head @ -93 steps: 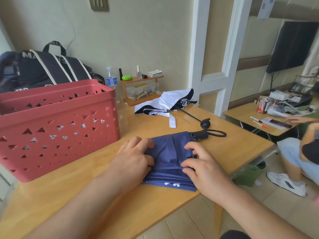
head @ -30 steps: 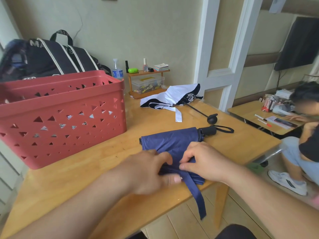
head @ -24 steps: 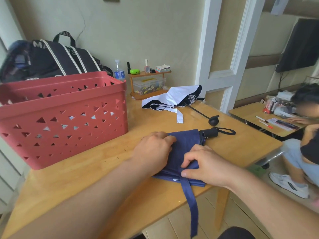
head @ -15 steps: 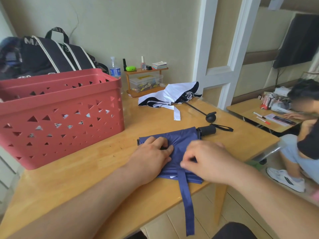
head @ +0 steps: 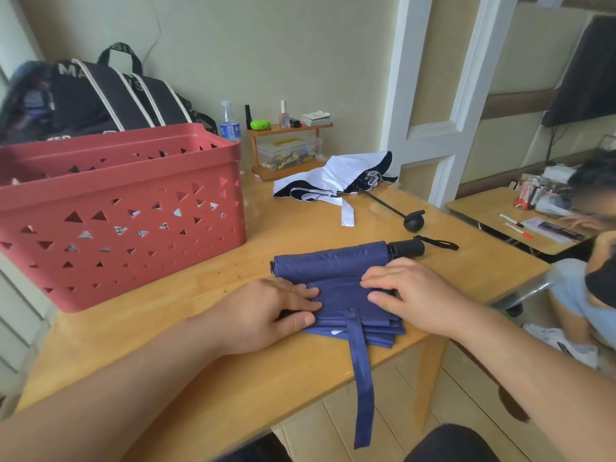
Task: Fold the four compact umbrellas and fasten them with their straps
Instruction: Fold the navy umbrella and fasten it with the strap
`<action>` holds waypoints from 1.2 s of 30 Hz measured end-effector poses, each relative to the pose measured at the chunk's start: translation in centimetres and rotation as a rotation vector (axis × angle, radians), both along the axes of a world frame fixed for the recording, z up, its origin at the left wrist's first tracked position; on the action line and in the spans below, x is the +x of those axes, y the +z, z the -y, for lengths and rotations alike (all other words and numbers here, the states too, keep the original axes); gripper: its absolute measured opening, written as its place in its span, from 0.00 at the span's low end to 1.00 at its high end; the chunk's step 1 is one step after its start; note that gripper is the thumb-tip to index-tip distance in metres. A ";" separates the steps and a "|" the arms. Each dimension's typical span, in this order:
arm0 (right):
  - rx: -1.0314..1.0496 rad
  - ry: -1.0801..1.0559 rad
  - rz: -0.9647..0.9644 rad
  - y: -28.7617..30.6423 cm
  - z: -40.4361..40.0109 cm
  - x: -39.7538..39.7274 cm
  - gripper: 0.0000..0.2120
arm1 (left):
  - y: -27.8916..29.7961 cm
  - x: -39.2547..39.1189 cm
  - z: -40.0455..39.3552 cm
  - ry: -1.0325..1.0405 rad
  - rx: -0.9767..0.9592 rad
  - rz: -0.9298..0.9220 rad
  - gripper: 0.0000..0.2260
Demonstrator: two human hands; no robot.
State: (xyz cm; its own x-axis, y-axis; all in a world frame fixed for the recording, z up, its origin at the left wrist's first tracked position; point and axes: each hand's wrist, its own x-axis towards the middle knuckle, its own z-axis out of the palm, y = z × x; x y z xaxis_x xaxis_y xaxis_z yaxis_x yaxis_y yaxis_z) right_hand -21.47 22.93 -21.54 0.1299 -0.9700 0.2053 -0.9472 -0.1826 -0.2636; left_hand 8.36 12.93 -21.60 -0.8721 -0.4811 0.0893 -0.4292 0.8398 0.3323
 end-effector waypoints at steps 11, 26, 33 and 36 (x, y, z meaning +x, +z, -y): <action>0.066 -0.027 -0.019 0.1 0.1 0.2 0.18 | 5.6 -9.7 2.3 0.290 -0.233 0.136 0.29; -0.083 -0.028 -0.188 5.7 5.9 3.7 0.14 | 2.8 -8.9 5.1 0.482 0.047 0.286 0.40; 0.176 -0.045 -0.288 2.4 8.1 1.3 0.33 | 2.7 -8.9 5.2 0.578 0.032 0.373 0.42; 0.228 -0.061 -0.283 2.9 7.8 0.4 0.37 | 3.1 -9.1 5.0 0.572 0.022 0.428 0.41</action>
State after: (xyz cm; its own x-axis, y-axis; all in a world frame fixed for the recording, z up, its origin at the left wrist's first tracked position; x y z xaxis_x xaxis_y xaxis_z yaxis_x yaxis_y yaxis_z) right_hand -21.04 15.12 -18.63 0.0908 -0.9945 -0.0528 -0.9958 -0.0900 -0.0167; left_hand -0.77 7.93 -18.48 -0.4390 -0.8712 -0.2198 -0.8970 0.4392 0.0507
